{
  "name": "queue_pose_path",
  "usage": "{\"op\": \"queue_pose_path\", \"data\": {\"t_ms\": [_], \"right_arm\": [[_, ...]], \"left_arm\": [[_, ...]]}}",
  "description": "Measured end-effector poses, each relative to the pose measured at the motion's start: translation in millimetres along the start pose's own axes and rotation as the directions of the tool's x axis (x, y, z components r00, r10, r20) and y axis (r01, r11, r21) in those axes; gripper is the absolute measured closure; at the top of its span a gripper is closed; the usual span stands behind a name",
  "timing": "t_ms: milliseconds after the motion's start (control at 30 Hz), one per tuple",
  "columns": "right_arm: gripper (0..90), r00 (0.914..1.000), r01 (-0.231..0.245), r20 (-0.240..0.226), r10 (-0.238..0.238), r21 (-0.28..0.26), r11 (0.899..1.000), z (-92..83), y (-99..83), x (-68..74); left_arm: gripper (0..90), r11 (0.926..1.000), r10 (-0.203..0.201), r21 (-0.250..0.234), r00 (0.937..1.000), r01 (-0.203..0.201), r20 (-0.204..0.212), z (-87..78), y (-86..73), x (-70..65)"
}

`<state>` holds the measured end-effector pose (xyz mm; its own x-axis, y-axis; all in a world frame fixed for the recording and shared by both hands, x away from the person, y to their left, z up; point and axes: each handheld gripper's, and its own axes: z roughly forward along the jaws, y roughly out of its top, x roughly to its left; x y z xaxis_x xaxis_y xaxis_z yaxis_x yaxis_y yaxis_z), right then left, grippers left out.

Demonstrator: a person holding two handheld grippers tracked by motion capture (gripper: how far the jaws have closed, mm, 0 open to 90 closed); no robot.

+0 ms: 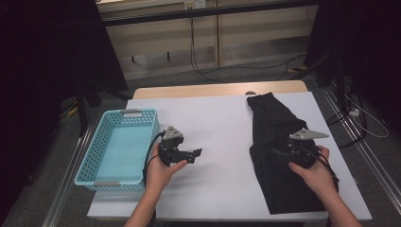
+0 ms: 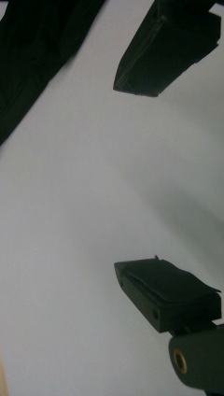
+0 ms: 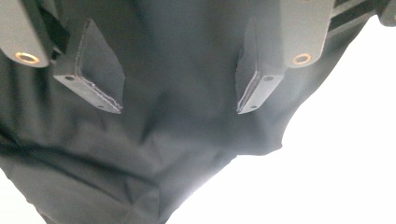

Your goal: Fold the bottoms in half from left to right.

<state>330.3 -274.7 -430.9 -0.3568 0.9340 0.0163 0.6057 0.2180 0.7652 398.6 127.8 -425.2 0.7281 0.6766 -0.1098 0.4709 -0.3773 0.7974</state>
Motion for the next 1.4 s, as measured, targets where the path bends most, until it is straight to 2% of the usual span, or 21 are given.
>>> {"op": "queue_pose_path", "data": {"t_ms": [33,100,167,233,367,533,567,600,667,733,767,867,900,967,1000,1133,1200,1333,1367,1400], "right_arm": [[33.4,0.9999,-0.012,0.011,0.012,-0.001,1.0,6.4,4.5,0.8],[33.4,0.9991,-0.036,0.023,0.036,-0.004,0.999,18.2,12.0,1.6],[33.4,0.9982,-0.044,0.041,0.044,0.001,0.999,28.6,18.3,1.5],[34.5,0.9968,-0.068,0.042,0.068,-0.002,0.998,38.1,23.3,0.0],[37.4,0.99,-0.125,0.064,0.126,-0.021,0.992,49.3,31.1,-3.5],[48.5,0.9871,-0.125,0.097,0.127,-0.026,0.992,63.6,43.2,-3.8],[51.0,0.9877,-0.125,0.091,0.127,-0.029,0.992,67.9,45.3,-3.9],[55.6,0.9881,-0.138,0.064,0.14,-0.023,0.99,73.3,47.7,-3.9],[56.9,0.9855,-0.148,0.081,0.149,-0.025,0.989,79.9,50.4,-2.9],[60.1,0.9817,-0.181,0.057,0.182,-0.021,0.983,88.1,53.5,-2.2],[60.1,0.9813,-0.182,0.06,0.183,-0.013,0.983,90.9,54.3,-1.3],[63.2,0.9799,-0.198,0.02,0.198,-0.006,0.98,102.1,56.3,5.1],[64.5,0.9819,-0.187,0.033,0.187,0.0,0.982,105.0,56.4,7.3],[68.8,0.9871,-0.134,0.092,0.131,0.027,0.991,108.9,56.4,10.0],[72.8,0.9873,-0.127,0.097,0.125,0.017,0.992,110.3,56.4,10.1],[88.2,0.9891,-0.123,0.085,0.12,0.026,0.992,113.0,55.8,7.4],[89.7,0.9922,-0.1,0.078,0.097,0.034,0.994,113.5,57.0,7.8],[90.0,0.9949,-0.089,0.049,0.088,0.017,0.996,111.9,61.3,8.5],[90.0,0.9969,-0.071,0.035,0.07,0.01,0.997,110.2,63.8,11.1],[90.0,0.9986,-0.045,0.027,0.045,0.006,0.999,109.2,65.8,15.0]], "left_arm": [[11.5,1.0,0.007,0.004,1.0,-0.007,-0.001,-0.5,-0.2,0.2],[11.5,1.0,-0.007,0.005,1.0,0.007,0.003,-0.9,-1.0,-0.6],[11.4,1.0,0.0,0.004,1.0,0.0,-0.002,-1.4,-1.2,0.4],[11.4,1.0,0.005,0.007,1.0,-0.005,-0.005,-1.9,-1.5,1.9],[11.5,1.0,-0.002,0.002,0.9998,0.002,-0.02,-2.4,-2.1,3.4],[11.5,1.0,-0.004,0.004,0.9998,0.004,-0.02,-2.3,-2.0,3.5],[11.5,1.0,0.001,0.007,0.9998,-0.001,-0.022,-2.2,-1.9,3.4],[11.6,1.0,0.003,0.009,0.9998,-0.003,-0.019,-2.1,-1.8,3.5],[11.6,0.9999,0.001,0.011,0.9999,0.0,-0.017,-1.7,-2.0,3.5],[11.7,1.0,-0.006,0.006,0.9998,0.006,-0.019,-1.6,-2.2,3.5],[11.7,1.0,-0.002,0.007,0.9998,0.002,-0.018,-2.1,-1.9,4.2],[11.9,1.0,-0.006,0.003,0.9999,0.006,-0.014,-2.9,-1.5,4.4],[11.9,1.0,-0.008,0.0,0.9999,0.008,-0.012,-3.1,-1.5,4.3],[12.0,1.0,-0.007,0.0,0.9999,0.007,-0.01,-3.2,-1.6,4.5],[12.0,1.0,-0.002,0.003,0.9999,0.002,-0.012,-3.0,-1.7,5.1],[12.0,1.0,0.001,0.01,1.0,-0.001,-0.009,-2.0,-1.9,5.6],[12.1,0.9999,-0.008,0.009,1.0,0.008,-0.004,-1.4,-1.6,4.4],[12.1,1.0,0.0,0.003,0.9999,0.0,-0.01,-1.5,-0.1,3.9],[12.1,1.0,0.009,0.003,0.9998,-0.009,-0.015,-1.5,0.2,4.3],[12.2,1.0,-0.001,0.006,1.0,0.001,-0.009,-0.8,0.0,3.8]]}}
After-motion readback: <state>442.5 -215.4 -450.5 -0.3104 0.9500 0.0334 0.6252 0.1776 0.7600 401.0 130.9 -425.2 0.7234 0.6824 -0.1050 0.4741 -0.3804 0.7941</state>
